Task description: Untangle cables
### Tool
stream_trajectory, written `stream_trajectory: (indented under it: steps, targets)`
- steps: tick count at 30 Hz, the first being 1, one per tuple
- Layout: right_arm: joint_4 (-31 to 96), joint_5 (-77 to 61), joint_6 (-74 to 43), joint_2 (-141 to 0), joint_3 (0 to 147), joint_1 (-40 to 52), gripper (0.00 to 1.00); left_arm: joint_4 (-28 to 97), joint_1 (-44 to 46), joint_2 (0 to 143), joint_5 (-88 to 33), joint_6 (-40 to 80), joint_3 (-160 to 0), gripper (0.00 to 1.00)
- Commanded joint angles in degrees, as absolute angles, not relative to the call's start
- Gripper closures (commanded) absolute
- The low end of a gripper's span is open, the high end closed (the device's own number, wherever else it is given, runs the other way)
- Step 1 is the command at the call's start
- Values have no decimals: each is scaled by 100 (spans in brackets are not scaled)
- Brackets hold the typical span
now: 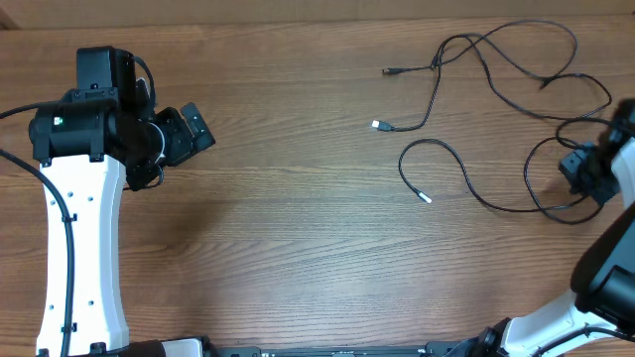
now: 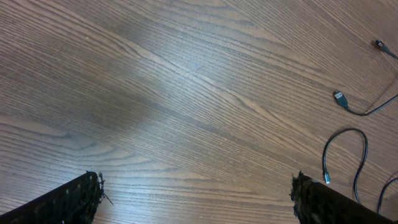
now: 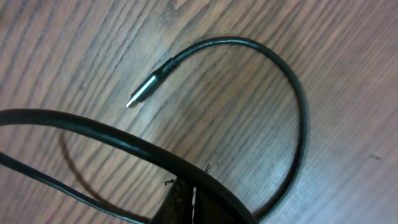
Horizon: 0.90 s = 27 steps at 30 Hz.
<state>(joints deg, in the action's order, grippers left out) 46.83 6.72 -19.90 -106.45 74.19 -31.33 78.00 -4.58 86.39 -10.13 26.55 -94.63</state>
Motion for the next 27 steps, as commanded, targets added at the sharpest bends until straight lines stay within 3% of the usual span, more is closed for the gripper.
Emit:
stream_trajectory:
  steps: [1,19,27]
  targets:
    - [4495,-506,-1754,-10659,7249,-3485,96,7797,-436,8689,-1055,2526,-9496,0]
    - [3841,-1133,-1686,-11006,6772,-3839,96,7815,-436,8689,-1055,2523,-9496,0]
    - [4753,-1170,-1688,-10527,7802,-3837,96,7749,-436,8689,-1066,2451,-9496,0]
